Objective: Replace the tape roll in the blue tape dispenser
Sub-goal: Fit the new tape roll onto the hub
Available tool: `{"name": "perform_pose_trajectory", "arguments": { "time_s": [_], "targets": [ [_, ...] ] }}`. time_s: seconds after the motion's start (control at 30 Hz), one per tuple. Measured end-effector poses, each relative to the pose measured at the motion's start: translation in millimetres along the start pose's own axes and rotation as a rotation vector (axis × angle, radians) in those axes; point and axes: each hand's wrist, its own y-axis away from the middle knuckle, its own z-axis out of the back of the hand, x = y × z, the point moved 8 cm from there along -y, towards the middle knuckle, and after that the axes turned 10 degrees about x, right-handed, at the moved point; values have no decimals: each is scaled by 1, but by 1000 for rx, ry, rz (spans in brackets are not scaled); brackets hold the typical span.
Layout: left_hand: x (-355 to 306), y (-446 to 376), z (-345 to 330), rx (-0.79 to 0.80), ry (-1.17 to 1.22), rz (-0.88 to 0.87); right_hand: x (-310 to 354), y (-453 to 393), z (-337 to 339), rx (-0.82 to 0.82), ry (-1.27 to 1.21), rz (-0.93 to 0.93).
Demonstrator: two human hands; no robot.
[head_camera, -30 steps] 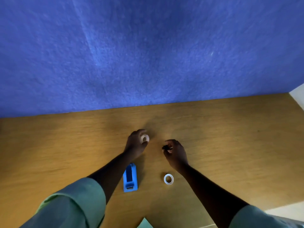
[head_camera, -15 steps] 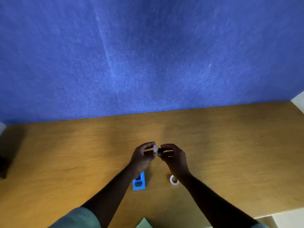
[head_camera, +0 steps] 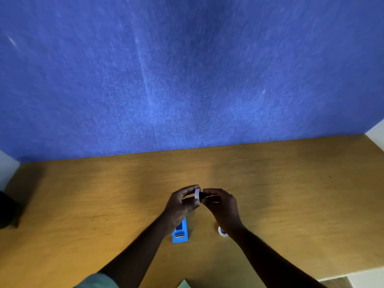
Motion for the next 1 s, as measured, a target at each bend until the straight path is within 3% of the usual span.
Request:
{"name": "perform_pose_trajectory", "arguments": {
  "time_s": [0.37,0.6,1.0],
  "targets": [
    [-4,1,-2,4,-88,14,13,-5,2,72,147,93],
    [-8,-1,-5,12,-107,0,2,-13,9,81,3,2],
    [-20,-5,-4,-31,-199,-6,9,-22,12,125,-120,20]
  ]
}}
